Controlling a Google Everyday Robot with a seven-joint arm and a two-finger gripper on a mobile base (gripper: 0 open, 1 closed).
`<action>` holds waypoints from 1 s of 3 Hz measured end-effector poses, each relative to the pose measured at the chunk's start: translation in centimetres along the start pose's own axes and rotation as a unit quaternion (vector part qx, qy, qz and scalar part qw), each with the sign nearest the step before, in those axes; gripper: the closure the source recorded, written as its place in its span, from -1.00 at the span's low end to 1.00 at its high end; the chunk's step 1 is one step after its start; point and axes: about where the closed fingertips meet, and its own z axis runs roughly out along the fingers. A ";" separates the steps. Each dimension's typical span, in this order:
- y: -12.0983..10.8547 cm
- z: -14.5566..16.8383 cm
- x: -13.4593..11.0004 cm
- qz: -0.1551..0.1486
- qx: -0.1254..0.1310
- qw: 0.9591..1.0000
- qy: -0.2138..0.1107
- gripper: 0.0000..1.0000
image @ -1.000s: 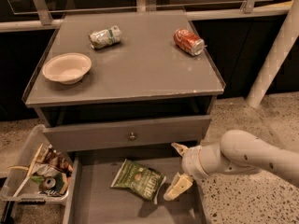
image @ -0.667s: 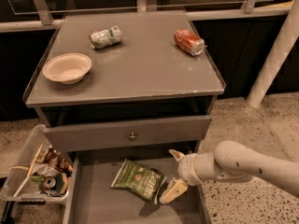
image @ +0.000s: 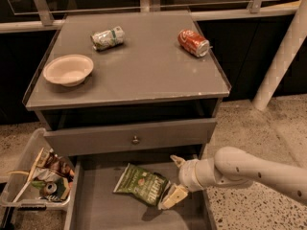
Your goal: Pick green jalapeno chip bag from middle drawer and place on counter
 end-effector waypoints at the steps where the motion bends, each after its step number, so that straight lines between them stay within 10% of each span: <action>1: -1.0 3.7 1.0 0.003 0.006 1.000 -0.009 -1.00; 3: -2.7 10.2 4.0 0.016 0.035 0.999 -0.016 -1.00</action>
Offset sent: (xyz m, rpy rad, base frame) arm 0.0524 0.0400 -0.1154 0.0555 -0.0259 -0.0952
